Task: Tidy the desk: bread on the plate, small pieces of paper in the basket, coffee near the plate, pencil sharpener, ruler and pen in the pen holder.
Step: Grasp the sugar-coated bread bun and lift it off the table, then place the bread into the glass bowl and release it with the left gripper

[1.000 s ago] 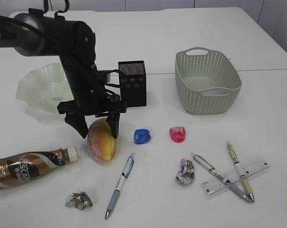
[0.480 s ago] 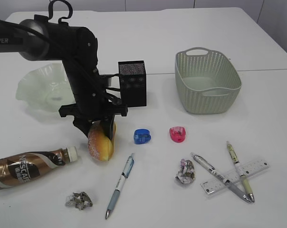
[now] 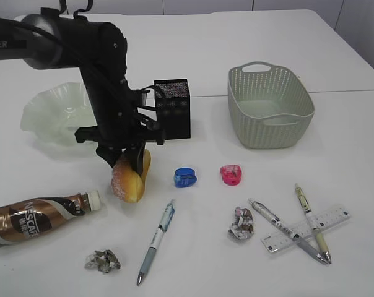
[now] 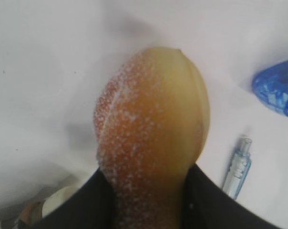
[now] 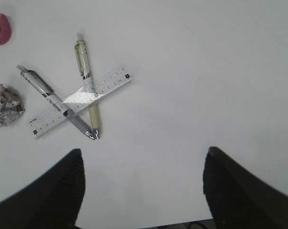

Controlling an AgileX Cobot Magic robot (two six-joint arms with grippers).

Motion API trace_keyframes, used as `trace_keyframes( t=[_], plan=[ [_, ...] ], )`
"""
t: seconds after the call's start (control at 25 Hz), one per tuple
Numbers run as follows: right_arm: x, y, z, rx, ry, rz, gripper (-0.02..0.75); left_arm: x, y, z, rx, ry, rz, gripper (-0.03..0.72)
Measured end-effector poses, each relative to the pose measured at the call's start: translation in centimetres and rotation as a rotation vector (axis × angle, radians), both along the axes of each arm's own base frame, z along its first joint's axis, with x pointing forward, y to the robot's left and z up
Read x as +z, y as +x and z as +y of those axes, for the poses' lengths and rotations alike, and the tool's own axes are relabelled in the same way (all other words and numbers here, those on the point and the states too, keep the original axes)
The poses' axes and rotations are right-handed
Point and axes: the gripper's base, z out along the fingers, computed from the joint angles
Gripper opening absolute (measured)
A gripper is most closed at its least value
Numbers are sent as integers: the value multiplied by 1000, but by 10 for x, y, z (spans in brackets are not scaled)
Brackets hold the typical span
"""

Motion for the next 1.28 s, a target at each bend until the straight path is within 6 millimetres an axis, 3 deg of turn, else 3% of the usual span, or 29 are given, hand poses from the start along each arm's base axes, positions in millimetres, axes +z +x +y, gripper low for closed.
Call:
trace_keyframes(
  t=[0.4, 0.6, 1.04, 1.28],
  plan=[
    [0, 1, 0, 0, 0, -6, 564, 81, -10, 6, -1, -74, -157, 226],
    [0, 1, 0, -1, 0, -10, 565, 110, -6, 33, 56, -34, -240, 225],
    [0, 0, 0, -1, 1, 5, 564, 113, 43, 121, 283, -47, -447, 225],
    [-1, -2, 3, -2, 33, 24, 564, 73, 69, 133, 320, -49, -488, 262]
  ],
)
